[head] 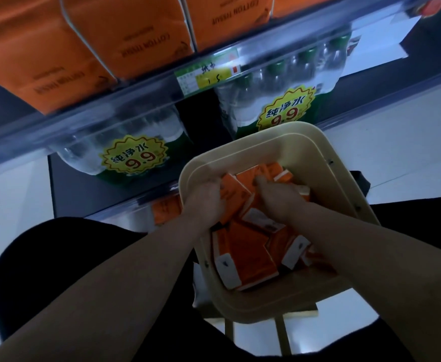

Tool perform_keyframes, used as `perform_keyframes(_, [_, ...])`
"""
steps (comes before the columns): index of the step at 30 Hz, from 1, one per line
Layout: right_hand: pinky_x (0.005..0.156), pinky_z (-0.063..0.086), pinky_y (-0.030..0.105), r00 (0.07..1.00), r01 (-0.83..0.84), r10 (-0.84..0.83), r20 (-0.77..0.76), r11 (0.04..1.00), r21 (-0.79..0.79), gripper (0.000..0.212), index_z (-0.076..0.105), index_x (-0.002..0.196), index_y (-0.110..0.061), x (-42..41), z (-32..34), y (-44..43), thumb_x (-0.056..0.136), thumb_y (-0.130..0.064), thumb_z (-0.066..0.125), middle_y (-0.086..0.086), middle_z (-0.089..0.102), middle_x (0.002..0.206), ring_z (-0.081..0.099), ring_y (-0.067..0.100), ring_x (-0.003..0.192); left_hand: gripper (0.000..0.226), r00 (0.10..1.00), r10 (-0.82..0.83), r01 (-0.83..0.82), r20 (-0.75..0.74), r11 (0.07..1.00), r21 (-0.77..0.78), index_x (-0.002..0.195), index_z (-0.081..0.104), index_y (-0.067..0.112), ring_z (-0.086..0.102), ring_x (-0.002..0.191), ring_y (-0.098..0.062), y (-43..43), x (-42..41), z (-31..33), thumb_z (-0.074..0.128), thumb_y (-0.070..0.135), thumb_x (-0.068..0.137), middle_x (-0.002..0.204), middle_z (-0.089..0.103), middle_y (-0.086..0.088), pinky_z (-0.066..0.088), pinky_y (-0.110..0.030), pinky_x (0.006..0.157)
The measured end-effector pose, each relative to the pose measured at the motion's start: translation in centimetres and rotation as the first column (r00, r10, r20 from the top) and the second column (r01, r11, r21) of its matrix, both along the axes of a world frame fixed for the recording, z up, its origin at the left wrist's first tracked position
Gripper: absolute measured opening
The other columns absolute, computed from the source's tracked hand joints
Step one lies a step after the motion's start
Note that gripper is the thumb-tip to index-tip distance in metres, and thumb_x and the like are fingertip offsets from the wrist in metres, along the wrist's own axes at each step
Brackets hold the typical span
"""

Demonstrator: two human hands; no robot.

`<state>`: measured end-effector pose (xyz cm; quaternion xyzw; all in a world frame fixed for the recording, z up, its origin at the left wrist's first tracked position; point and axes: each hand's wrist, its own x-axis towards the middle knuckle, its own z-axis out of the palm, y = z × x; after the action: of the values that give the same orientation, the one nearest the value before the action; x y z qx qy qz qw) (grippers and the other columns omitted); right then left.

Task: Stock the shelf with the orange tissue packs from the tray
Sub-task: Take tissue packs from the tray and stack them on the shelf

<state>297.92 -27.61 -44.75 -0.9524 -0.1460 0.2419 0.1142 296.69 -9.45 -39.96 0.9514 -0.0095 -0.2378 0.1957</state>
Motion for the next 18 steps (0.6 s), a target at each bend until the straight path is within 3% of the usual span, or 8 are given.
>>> perform_keyframes(3, [0.069, 0.042, 0.036, 0.980, 0.192, -0.185, -0.071, 0.975, 0.111, 0.040, 0.032, 0.121, -0.018, 0.2, 0.9, -0.9, 0.090, -0.034, 0.053, 0.012, 0.059, 0.100, 0.062, 0.034, 0.091, 0.024, 1.000, -0.002, 0.002, -0.010, 1.000, -0.029, 0.114, 0.059, 0.010, 0.057, 0.106, -0.022, -0.3, 0.0, 0.3, 0.056, 0.019, 0.092, 0.115, 0.062, -0.008, 0.040, -0.026, 0.082])
perform_keyframes(6, [0.089, 0.048, 0.044, 0.941, 0.334, -0.319, -0.116, 0.931, 0.145, 0.038, 0.040, 0.121, -0.035, 0.5, 2.5, -1.6, 0.086, -0.048, 0.047, 0.013, 0.062, 0.113, 0.060, 0.035, 0.103, 0.019, 0.999, -0.031, 0.026, -0.029, 0.985, -0.170, 0.107, 0.064, 0.014, 0.058, 0.106, -0.019, -0.8, -0.5, 0.6, 0.061, 0.022, 0.090, 0.112, 0.064, -0.003, 0.041, -0.024, 0.084])
perform_keyframes(8, [0.090, 0.046, 0.035, 0.927, 0.370, -0.362, -0.094, 0.924, 0.097, 0.034, 0.056, 0.119, -0.026, 0.8, 3.6, -1.9, 0.091, -0.043, 0.049, 0.011, 0.063, 0.117, 0.058, 0.033, 0.107, 0.025, 0.996, -0.066, 0.051, -0.051, 0.967, -0.251, 0.107, 0.064, 0.021, 0.058, 0.108, -0.016, -0.9, -0.9, 0.7, 0.070, 0.028, 0.084, 0.113, 0.063, 0.003, 0.042, -0.023, 0.088])
perform_keyframes(10, [0.080, 0.046, 0.030, 0.895, 0.447, -0.443, -0.058, 0.890, 0.089, 0.033, 0.064, 0.107, -0.015, 1.1, 5.0, -2.0, 0.091, -0.040, 0.051, 0.010, 0.066, 0.107, 0.062, 0.030, 0.099, 0.051, 0.988, -0.111, 0.074, -0.109, 0.952, -0.297, 0.115, 0.058, 0.026, 0.054, 0.111, -0.012, -1.1, -1.2, 1.2, 0.078, 0.045, 0.073, 0.119, 0.058, 0.006, 0.042, -0.026, 0.094])
perform_keyframes(12, [0.070, 0.049, 0.025, 0.861, 0.509, -0.506, -0.053, 0.855, 0.105, 0.035, 0.067, 0.096, -0.010, 1.1, 6.4, -1.7, 0.089, -0.041, 0.051, 0.010, 0.070, 0.095, 0.065, 0.027, 0.083, 0.080, 0.978, -0.174, 0.140, -0.112, 0.955, -0.260, 0.130, 0.047, 0.025, 0.048, 0.114, -0.012, -1.6, -1.6, 2.0, 0.081, 0.054, 0.064, 0.126, 0.051, 0.006, 0.041, -0.031, 0.096])
perform_keyframes(14, [0.078, 0.056, 0.035, 0.857, 0.515, -0.508, -0.090, 0.849, 0.115, 0.037, 0.068, 0.093, -0.006, 1.2, 7.4, -1.0, 0.090, -0.038, 0.050, 0.013, 0.071, 0.092, 0.068, 0.029, 0.086, 0.091, 0.980, -0.196, 0.183, -0.047, 0.963, -0.197, 0.136, 0.038, 0.022, 0.046, 0.112, -0.012, -1.9, -2.2, 2.4, 0.083, 0.051, 0.063, 0.124, 0.047, 0.006, 0.041, -0.032, 0.095])
perform_keyframes(16, [0.081, 0.057, 0.042, 0.853, 0.517, -0.487, -0.188, 0.839, 0.168, 0.033, 0.066, 0.091, -0.003, 1.2, 8.4, -0.2, 0.093, -0.031, 0.048, 0.014, 0.072, 0.089, 0.070, 0.030, 0.086, 0.075, 0.980, -0.187, 0.193, 0.062, 0.974, -0.120, 0.133, 0.041, 0.021, 0.052, 0.112, -0.019, -1.5, -2.5, 2.7, 0.079, 0.040, 0.071, 0.122, 0.052, -0.001, 0.042, -0.031, 0.089])
perform_keyframes(18, [0.081, 0.057, 0.043, 0.879, 0.470, -0.439, -0.186, 0.862, 0.188, 0.035, 0.065, 0.099, -0.001, 1.1, 9.1, 0.6, 0.097, -0.027, 0.043, 0.016, 0.072, 0.090, 0.070, 0.032, 0.087, 0.055, 0.972, -0.190, 0.197, 0.138, 0.980, -0.041, 0.125, 0.046, 0.020, 0.057, 0.107, -0.023, -0.3, -2.5, 3.5, 0.071, 0.029, 0.076, 0.115, 0.059, -0.005, 0.041, -0.028, 0.080])
